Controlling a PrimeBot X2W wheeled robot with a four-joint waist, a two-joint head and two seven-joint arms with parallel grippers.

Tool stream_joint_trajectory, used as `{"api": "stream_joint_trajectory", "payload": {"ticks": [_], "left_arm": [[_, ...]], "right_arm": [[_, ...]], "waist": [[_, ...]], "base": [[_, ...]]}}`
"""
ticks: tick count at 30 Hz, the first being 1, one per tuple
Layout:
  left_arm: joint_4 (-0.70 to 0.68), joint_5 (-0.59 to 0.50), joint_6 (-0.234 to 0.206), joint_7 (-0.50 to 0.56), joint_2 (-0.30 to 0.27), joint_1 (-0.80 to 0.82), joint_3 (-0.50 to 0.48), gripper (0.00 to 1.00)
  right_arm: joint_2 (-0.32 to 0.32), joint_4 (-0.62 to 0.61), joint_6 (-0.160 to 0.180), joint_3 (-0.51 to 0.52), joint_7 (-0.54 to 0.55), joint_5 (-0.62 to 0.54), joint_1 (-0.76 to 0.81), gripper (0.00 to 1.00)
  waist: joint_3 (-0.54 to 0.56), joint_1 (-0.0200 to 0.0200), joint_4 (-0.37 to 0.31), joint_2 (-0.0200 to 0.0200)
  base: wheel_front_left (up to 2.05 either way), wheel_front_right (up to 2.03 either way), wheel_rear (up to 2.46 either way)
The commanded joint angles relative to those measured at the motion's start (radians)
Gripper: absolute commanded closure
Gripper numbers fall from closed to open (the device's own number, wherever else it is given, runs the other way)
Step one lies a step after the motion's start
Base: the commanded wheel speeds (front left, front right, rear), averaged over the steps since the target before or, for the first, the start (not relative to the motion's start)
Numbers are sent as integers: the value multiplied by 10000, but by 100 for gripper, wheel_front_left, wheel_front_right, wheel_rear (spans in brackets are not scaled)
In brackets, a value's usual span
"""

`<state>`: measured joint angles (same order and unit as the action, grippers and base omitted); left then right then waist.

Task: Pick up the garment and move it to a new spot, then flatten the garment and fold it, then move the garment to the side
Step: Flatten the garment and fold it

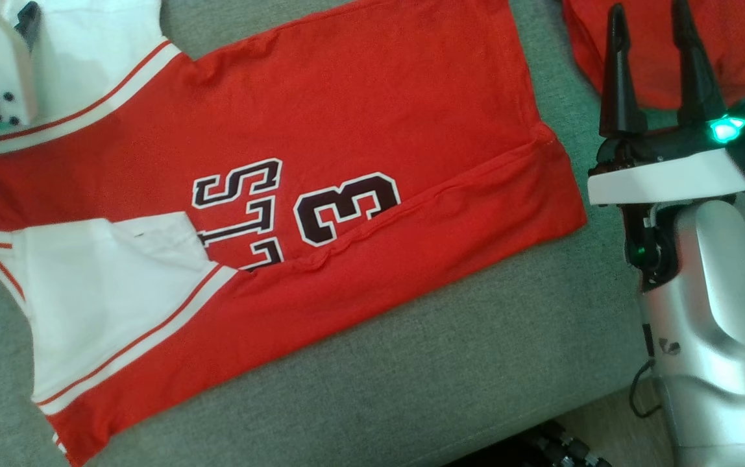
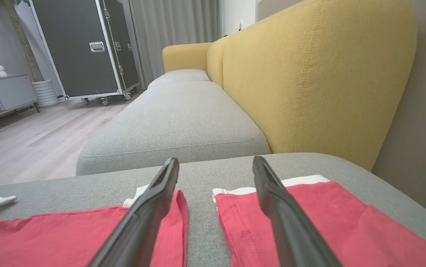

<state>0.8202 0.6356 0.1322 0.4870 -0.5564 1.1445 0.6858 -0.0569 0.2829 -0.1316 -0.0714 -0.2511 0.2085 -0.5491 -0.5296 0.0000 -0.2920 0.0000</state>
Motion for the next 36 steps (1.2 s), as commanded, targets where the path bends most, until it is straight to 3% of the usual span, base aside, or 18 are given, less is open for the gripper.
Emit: {"api": "stream_joint_trajectory", "payload": {"ticks": [1, 4, 8, 15, 20, 30, 36], "left_arm": [[-176, 329, -16, 339, -437, -30, 80, 100], [-375, 784, -16, 104, -456, -47, 262, 100], [-556, 959, -16, -1010, -340, -39, 401, 100], [-1253, 1053, -16, -3521, 219, -304, 454, 100], [-2169, 928, -25, -4505, 349, -886, 596, 100], [-4626, 734, -503, -4699, 171, -2069, 967, 100], [-5864, 693, -761, -4422, 38, -2403, 1146, 100]], "right_arm": [[65, -316, 9, -58, -106, -149, -200, 0], [57, -214, 9, 30, -106, -388, -274, 0], [-212, -30, 9, -44, 102, -652, -486, 0], [-1254, 568, 9, -677, 1273, -529, -1021, 0], [-1998, 1366, 9, -1369, 2291, 102, -1398, 0], [-3296, 3561, 9, -2507, 3455, 772, -2197, 0], [-3617, 5106, 9, -2742, 3757, 908, -2907, 0]], "waist": [[38, 0, 70, 0], [190, 0, 232, 0], [537, 0, 554, 0], [1322, 0, 1542, 0], [1663, 0, 2307, 0], [1680, 0, 3407, 0], [1568, 0, 3816, 0]], "base": [[0, 0, 0], [0, 0, 0], [0, 0, 0], [0, 0, 0], [0, 0, 0], [0, 0, 0], [0, 0, 0]]}}
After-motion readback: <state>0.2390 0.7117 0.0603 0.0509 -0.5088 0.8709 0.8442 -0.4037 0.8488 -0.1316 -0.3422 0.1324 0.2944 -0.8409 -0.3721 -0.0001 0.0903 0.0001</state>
